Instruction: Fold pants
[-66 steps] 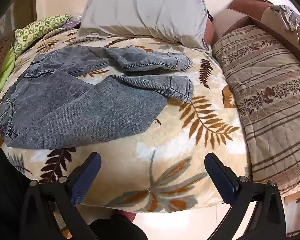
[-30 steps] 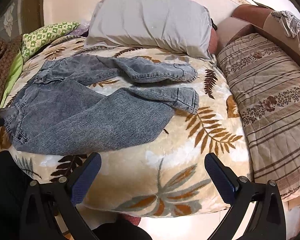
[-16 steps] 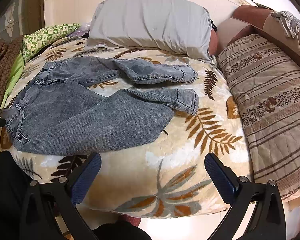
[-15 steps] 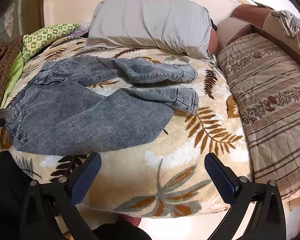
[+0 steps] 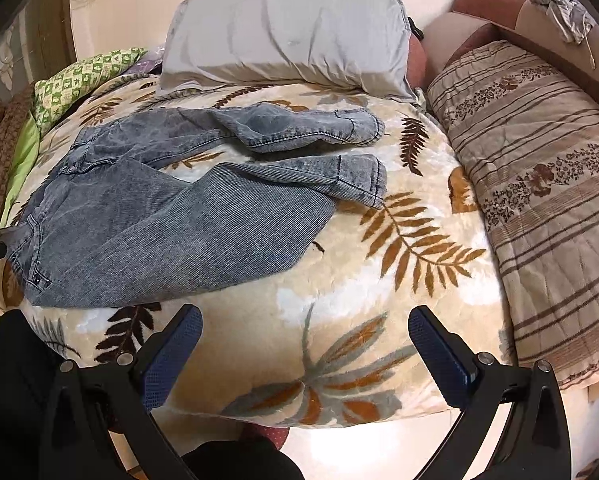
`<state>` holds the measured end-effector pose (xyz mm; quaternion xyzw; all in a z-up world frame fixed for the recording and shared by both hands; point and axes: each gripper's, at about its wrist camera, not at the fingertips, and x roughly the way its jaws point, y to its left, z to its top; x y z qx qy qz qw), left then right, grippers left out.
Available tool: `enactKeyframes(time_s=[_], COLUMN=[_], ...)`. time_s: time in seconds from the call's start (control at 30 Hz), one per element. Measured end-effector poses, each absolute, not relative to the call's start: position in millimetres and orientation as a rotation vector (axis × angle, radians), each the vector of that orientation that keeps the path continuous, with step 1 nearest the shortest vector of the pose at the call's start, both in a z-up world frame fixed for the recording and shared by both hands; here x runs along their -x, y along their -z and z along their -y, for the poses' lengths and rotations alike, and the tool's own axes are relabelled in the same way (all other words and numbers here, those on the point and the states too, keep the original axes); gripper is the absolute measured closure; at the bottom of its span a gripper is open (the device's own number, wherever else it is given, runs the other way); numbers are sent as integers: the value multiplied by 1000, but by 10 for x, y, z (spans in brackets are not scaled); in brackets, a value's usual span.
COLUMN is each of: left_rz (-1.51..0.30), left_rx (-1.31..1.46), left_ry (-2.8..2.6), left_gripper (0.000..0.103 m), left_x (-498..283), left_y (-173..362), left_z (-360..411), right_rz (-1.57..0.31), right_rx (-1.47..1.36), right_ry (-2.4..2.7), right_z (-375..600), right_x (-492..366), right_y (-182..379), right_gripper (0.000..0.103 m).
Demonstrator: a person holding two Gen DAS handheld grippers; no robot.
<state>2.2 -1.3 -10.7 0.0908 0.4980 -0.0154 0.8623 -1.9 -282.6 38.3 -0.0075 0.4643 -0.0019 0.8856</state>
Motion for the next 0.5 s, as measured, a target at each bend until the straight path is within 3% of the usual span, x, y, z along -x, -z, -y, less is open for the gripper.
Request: enactKeyframes(time_s=[0.5], left_rz=[-1053], left_rx=[-200], left_ry=[36], left_gripper=[0], left_x=[-22], left_y=[155], left_z=[27], right_rz=[-982], right_rx=[35], right_ry=[-6], right_z=[2768], right_x=[11], right_y=[-361], right_gripper=[0])
